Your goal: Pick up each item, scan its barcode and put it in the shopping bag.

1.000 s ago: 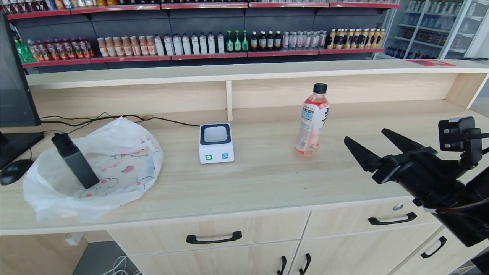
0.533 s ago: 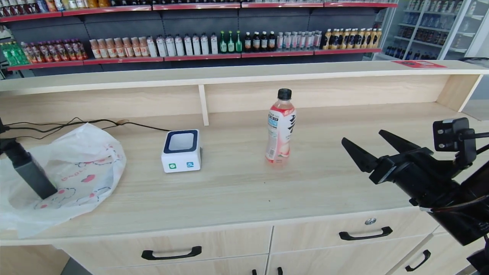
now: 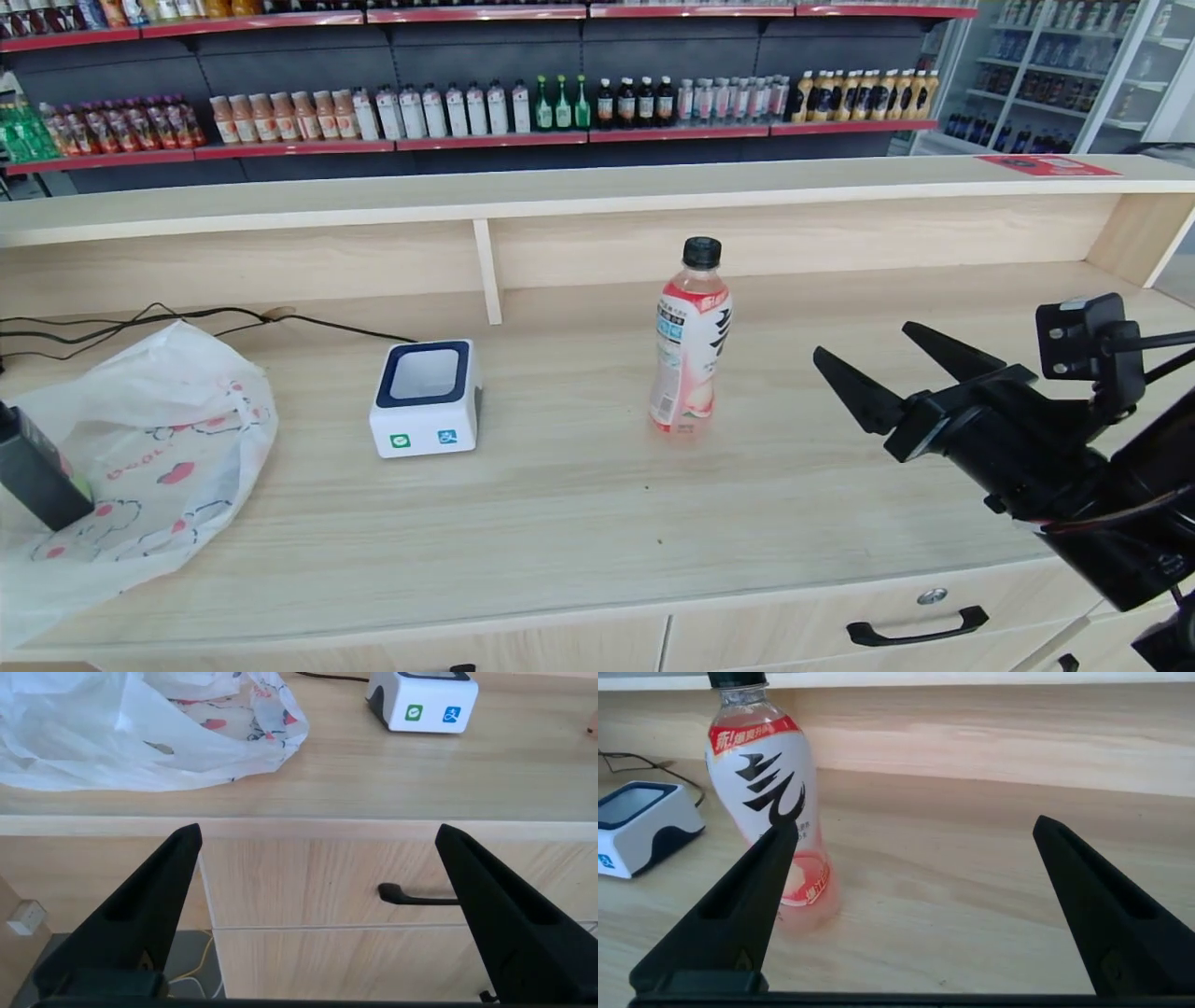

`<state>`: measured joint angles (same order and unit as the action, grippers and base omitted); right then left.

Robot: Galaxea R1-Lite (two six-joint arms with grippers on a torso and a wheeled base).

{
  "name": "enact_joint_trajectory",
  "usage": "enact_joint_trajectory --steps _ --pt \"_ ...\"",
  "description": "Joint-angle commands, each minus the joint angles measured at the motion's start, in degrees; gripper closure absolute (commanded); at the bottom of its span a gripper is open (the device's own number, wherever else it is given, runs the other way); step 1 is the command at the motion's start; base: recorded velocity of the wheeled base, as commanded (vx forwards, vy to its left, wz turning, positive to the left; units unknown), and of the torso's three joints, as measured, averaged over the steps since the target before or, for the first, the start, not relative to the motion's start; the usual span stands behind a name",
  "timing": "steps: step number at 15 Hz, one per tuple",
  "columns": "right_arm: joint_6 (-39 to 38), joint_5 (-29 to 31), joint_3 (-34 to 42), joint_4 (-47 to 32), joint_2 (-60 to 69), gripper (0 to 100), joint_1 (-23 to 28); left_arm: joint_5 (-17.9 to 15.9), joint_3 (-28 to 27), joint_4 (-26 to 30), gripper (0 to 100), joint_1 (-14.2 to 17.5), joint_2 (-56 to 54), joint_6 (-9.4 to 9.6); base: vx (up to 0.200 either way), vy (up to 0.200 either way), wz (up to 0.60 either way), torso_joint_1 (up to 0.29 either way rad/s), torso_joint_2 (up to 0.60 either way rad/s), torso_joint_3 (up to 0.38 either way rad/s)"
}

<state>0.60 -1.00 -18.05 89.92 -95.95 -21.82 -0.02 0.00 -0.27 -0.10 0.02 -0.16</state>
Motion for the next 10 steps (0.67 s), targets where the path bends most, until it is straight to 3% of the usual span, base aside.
enact_joint_trajectory --steps 1,7,10 --pt "0.3 -0.1 -1.3 0.1 -1.3 0 -3.0 0.0 0.0 0.0 0 0.0 0.0 -0.02 0.0 0.0 0.0 0.0 0.0 0.0" --pt "1.3 0.8 -5.1 0.1 -9.7 0 -11.8 0.0 0.0 0.0 0 0.0 0.0 -0.02 0.0 0.0 0.0 0.0 0.0 0.0" --pt "0.3 9.2 -10.2 0.1 -14.6 0 -16.9 0.0 0.0 0.0 0 0.0 0.0 -0.02 0.0 0.0 0.0 0.0 0.0 0.0"
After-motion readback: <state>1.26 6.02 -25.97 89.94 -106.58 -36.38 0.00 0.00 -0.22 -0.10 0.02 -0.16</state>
